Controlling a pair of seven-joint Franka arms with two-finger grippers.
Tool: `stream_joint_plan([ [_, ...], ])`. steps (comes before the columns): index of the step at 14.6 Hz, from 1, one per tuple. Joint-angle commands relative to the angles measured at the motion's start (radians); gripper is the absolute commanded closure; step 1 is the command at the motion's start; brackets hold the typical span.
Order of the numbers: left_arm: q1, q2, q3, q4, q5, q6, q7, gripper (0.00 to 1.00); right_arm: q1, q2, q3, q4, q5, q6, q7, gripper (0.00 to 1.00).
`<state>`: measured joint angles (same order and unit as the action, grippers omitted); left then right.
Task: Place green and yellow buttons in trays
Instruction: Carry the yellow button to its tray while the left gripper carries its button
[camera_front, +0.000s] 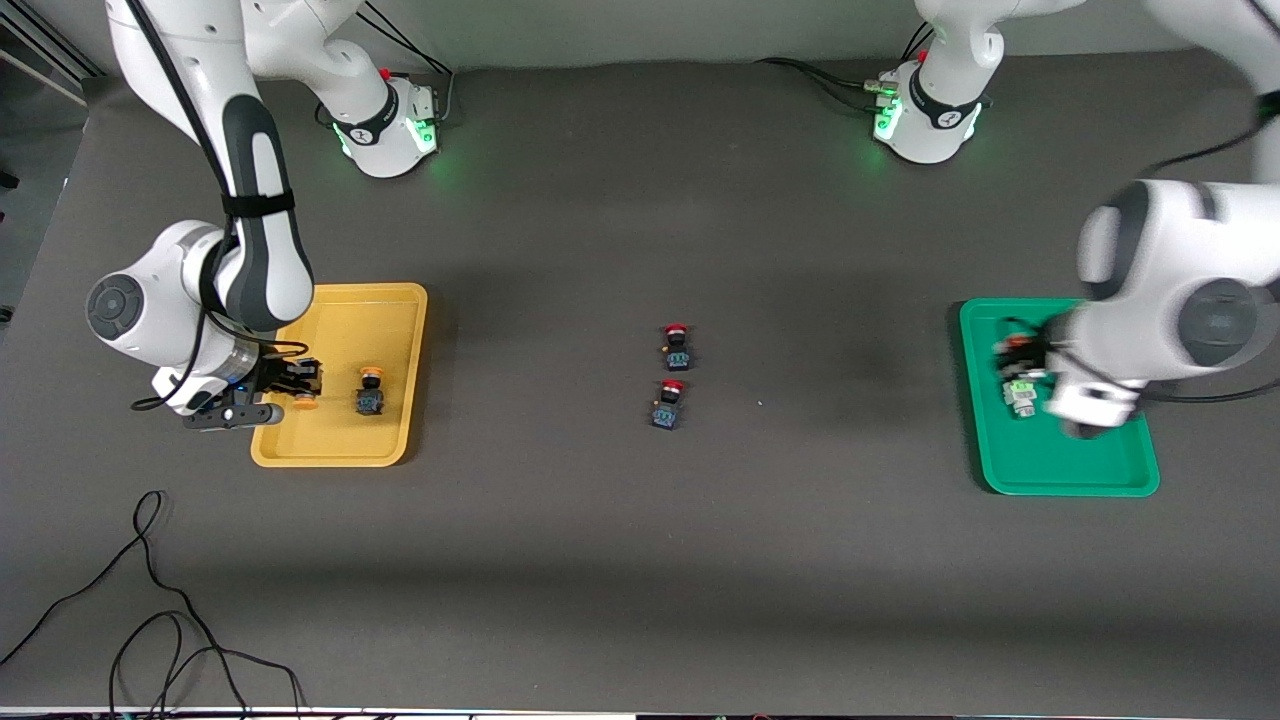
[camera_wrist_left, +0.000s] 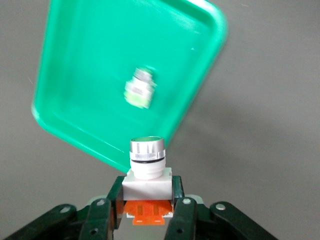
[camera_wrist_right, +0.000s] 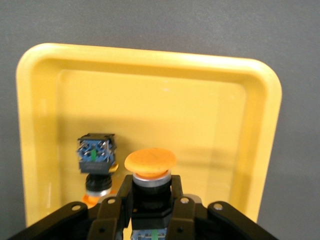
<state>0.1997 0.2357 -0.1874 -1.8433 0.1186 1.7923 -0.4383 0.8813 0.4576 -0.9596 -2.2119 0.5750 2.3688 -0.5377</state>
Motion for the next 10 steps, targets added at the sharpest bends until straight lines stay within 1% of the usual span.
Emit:
stream_joint_plan([
  [1,0.166,-0.036,-0.015,-0.069,0.015,0.076,0.283,0.99,0.010,0.108,0.002,0.017,0.155,0.043,-0.137,1.00],
  [2,0.197,-0.035,-0.015,-0.088,0.016,0.111,0.347,0.99,0.010,0.116,0.002,0.017,0.183,0.043,-0.165,1.00],
  [4,0.248,-0.018,-0.015,-0.147,0.065,0.223,0.401,0.99,0.011,0.122,0.004,0.020,0.189,0.036,-0.163,1.00],
  [6,0.280,0.023,-0.015,-0.232,0.078,0.400,0.424,0.99,0.013,0.121,0.004,0.020,0.189,0.035,-0.171,1.00],
  [7,0.296,0.060,-0.014,-0.269,0.078,0.489,0.426,0.99,0.013,0.116,0.004,0.020,0.189,0.035,-0.169,0.82],
  [8,0.308,0.089,-0.014,-0.295,0.078,0.560,0.428,0.98,0.015,0.109,0.004,0.020,0.189,0.033,-0.169,0.28],
  [9,0.311,0.112,-0.014,-0.310,0.079,0.605,0.428,0.98,0.024,0.102,0.002,0.020,0.190,0.033,-0.165,0.01],
  [10,0.313,0.132,-0.010,-0.313,0.082,0.628,0.428,0.98,0.027,0.095,0.001,0.021,0.190,0.032,-0.156,0.01],
])
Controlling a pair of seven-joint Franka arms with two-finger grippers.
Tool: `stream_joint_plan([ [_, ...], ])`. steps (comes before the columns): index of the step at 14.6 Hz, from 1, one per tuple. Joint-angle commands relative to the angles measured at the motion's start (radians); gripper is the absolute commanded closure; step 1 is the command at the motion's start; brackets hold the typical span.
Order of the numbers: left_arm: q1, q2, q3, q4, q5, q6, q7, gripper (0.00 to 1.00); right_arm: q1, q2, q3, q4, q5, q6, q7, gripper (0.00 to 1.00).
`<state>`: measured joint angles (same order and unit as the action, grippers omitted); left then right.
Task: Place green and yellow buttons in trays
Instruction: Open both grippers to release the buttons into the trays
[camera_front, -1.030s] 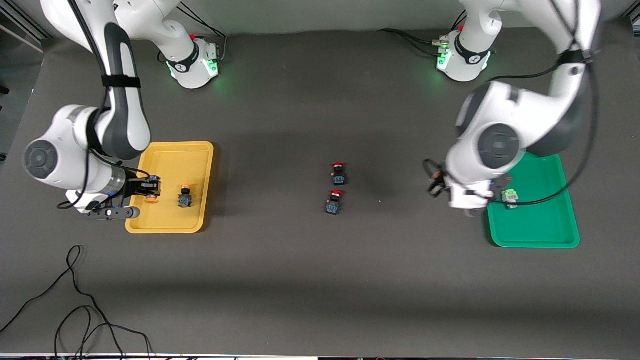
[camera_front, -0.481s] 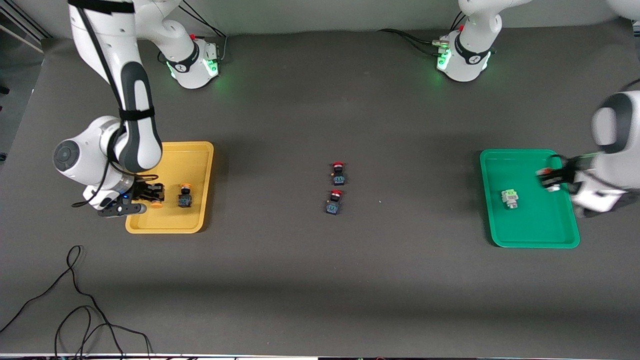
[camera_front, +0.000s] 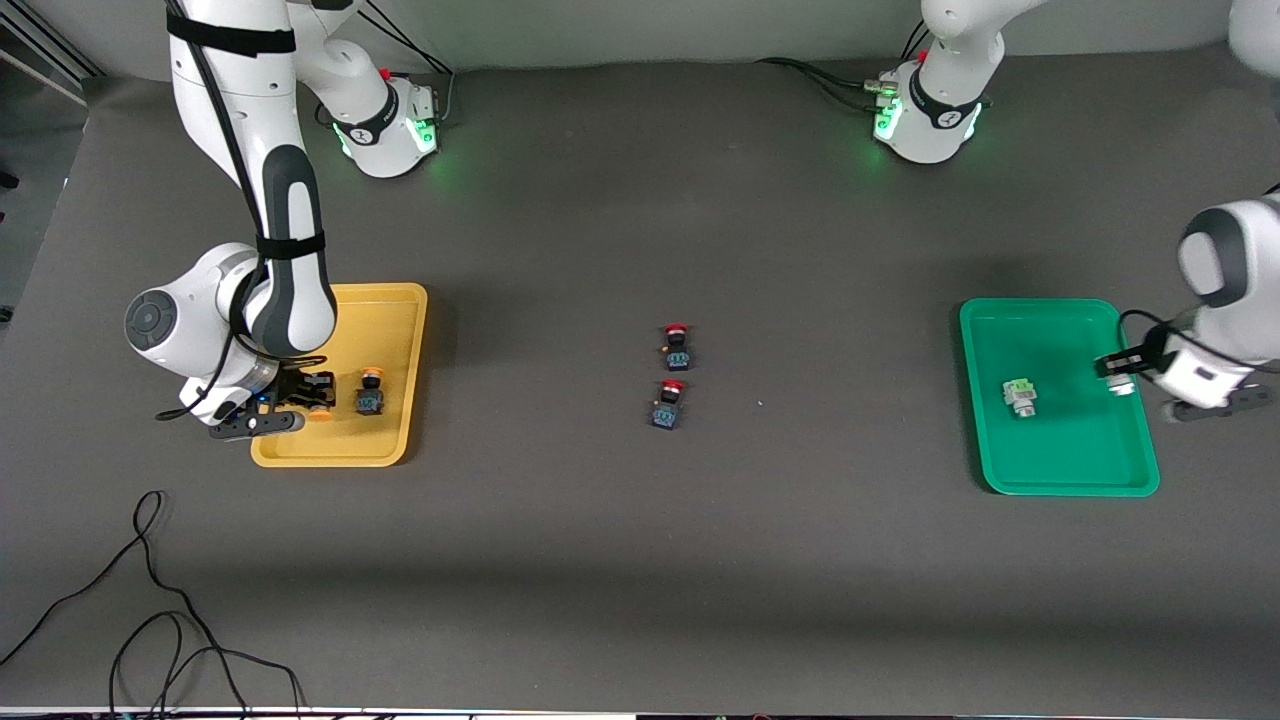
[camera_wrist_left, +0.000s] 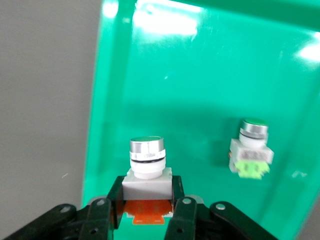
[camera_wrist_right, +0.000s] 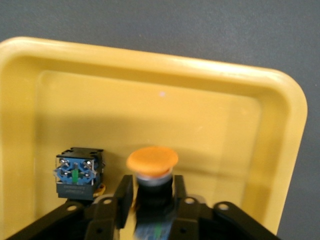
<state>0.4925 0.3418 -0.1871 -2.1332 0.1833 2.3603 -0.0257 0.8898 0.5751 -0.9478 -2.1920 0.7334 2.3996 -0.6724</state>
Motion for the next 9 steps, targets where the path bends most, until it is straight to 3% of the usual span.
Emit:
stream_joint_plan([
  [1,0.018,0.045,-0.011,-0.024,0.043,0.068,0.015,0.97,0.018,-0.038,-0.011,0.006,0.032,0.001,-0.015,0.01],
  [3,0.020,0.071,-0.011,-0.019,0.082,0.073,0.013,0.90,0.032,-0.070,-0.022,0.015,0.024,-0.029,-0.013,0.01],
  [4,0.018,0.077,-0.011,-0.014,0.102,0.070,0.017,0.63,0.040,-0.083,-0.055,0.031,0.021,-0.065,-0.003,0.00],
  [7,0.014,0.066,-0.014,0.028,0.128,-0.004,0.024,0.02,0.156,-0.092,-0.220,0.141,-0.093,-0.251,0.130,0.00],
  [9,0.008,0.053,-0.021,0.117,0.128,-0.161,0.044,0.00,0.213,-0.092,-0.305,0.257,-0.156,-0.443,0.239,0.00],
])
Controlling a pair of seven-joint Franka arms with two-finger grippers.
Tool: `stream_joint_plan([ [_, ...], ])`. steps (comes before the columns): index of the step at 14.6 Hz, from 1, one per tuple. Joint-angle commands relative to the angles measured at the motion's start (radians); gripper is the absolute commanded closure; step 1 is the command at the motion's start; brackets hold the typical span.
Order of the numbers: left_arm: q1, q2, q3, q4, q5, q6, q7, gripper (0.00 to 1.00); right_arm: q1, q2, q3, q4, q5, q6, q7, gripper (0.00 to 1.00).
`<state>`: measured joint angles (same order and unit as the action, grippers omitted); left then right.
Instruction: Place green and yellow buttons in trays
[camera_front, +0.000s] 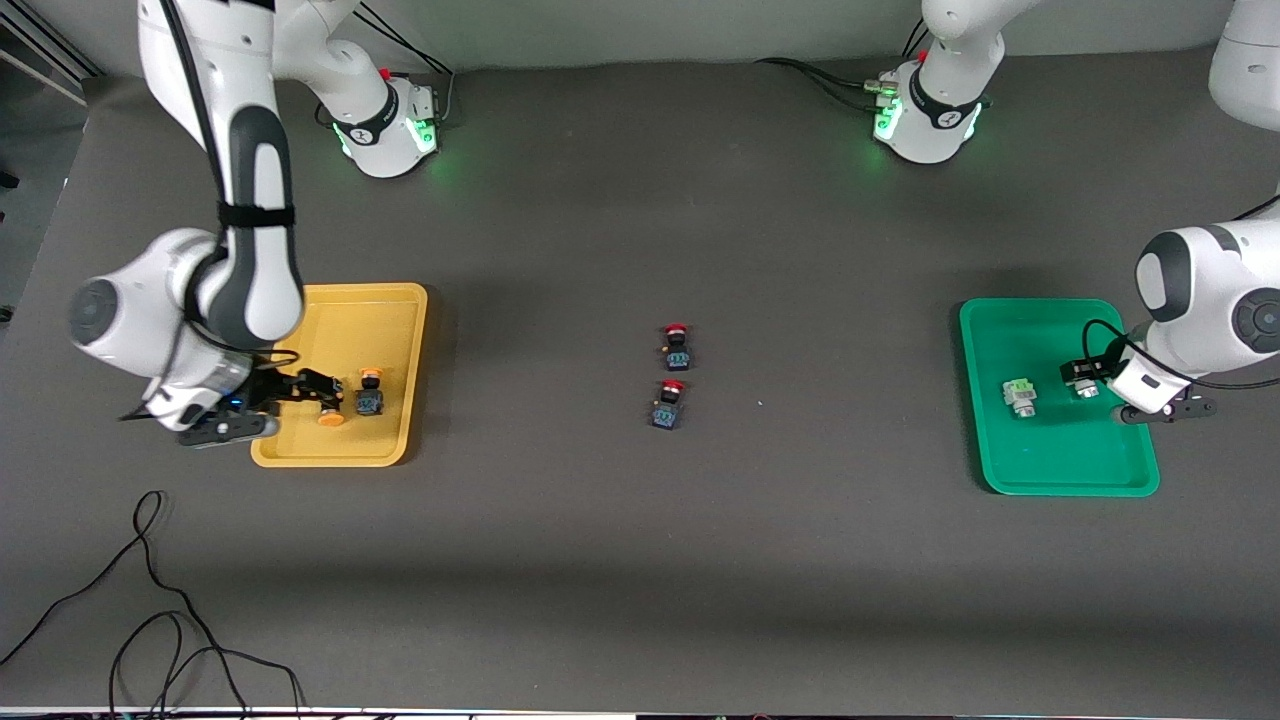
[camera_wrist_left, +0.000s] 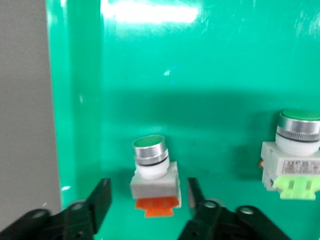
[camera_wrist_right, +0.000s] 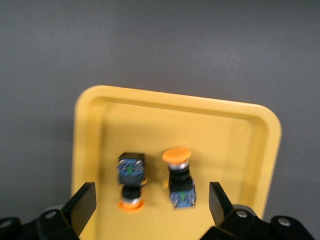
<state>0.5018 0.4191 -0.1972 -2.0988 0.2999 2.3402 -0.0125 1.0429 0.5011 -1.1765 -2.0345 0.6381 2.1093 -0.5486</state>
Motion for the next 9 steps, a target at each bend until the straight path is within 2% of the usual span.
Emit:
stream_joint_plan([
  [1,-0.003,-0.028,-0.020,0.133,0.012,-0.216,0.051,0.00,0.069,-0.018,-0.110,0.159,-0.063,-0.252,0.143,0.00],
  [5,-0.002,-0.089,-0.070,0.322,-0.007,-0.516,0.137,0.00,0.068,-0.018,-0.224,0.399,-0.121,-0.561,0.202,0.00],
  [9,-0.003,-0.166,-0.111,0.477,-0.109,-0.752,0.144,0.00,0.051,-0.016,-0.331,0.597,-0.146,-0.816,0.211,0.00],
])
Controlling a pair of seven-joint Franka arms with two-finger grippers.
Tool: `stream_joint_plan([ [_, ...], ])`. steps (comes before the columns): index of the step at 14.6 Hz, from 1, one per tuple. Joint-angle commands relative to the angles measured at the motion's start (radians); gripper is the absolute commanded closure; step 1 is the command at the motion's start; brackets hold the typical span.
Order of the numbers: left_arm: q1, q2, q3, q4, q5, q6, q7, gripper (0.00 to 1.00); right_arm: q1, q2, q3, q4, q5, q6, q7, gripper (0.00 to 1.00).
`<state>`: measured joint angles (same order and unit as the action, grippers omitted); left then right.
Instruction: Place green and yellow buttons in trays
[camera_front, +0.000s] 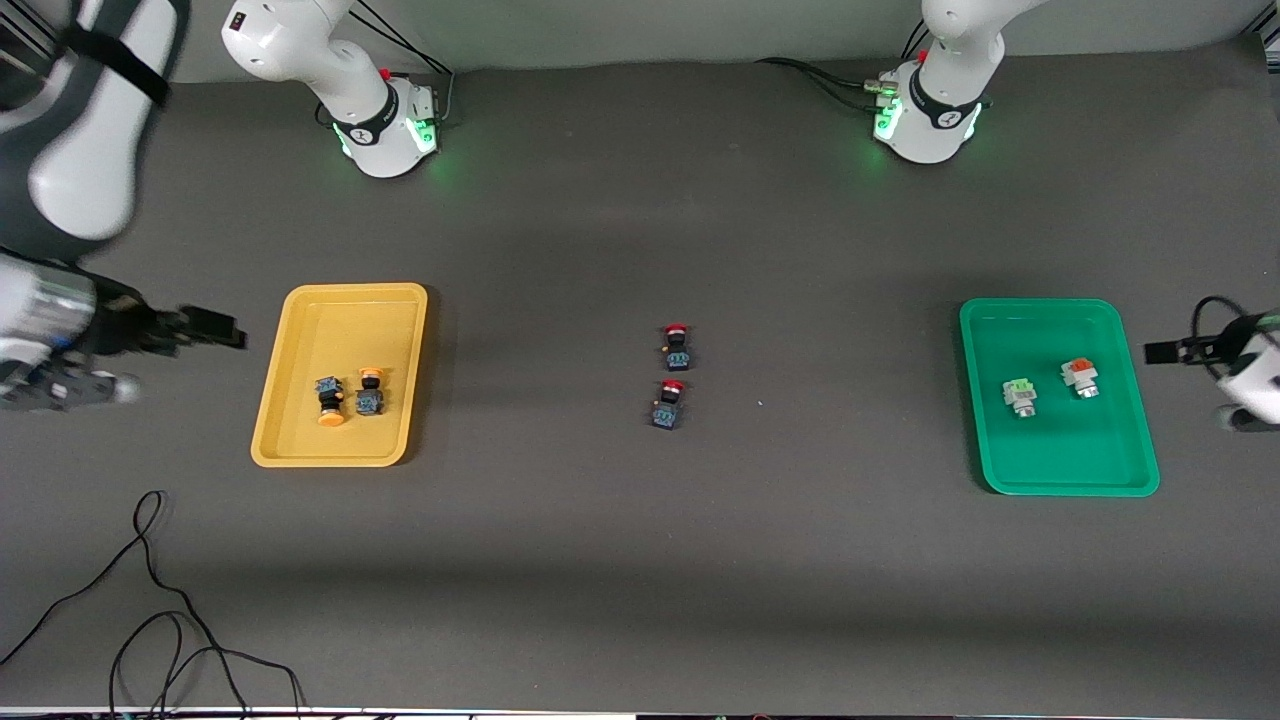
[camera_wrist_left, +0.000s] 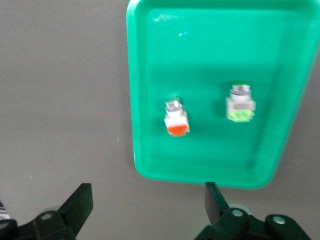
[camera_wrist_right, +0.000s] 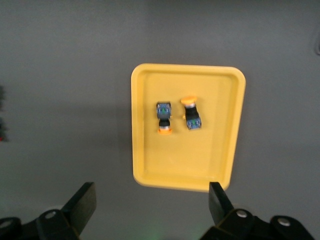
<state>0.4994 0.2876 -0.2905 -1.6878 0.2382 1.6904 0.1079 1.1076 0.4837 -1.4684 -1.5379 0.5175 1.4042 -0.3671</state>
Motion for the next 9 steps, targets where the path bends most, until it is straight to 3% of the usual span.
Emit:
stream_joint_plan([
  [1,-0.001,-0.050,-0.033,0.091,-0.062,-0.154,0.023,0.00,-0.015,0.001,-0.070,0.140,-0.030,-0.157,0.028,0.00],
  [3,-0.001,-0.105,-0.076,0.105,-0.076,-0.221,0.016,0.00,-0.015,0.000,-0.102,0.220,-0.071,-0.201,0.025,0.00],
  [6,-0.015,-0.188,-0.119,0.099,-0.141,-0.284,-0.016,0.00,-0.012,0.009,-0.093,0.232,-0.087,-0.203,0.025,0.00],
  [8,-0.106,-0.234,-0.078,0.085,-0.168,-0.294,-0.043,0.00,-0.009,0.012,-0.092,0.232,-0.085,-0.203,0.027,0.00],
  [9,-0.192,-0.249,-0.018,0.079,-0.183,-0.296,-0.072,0.00,-0.003,0.012,-0.090,0.232,-0.086,-0.203,0.028,0.00],
])
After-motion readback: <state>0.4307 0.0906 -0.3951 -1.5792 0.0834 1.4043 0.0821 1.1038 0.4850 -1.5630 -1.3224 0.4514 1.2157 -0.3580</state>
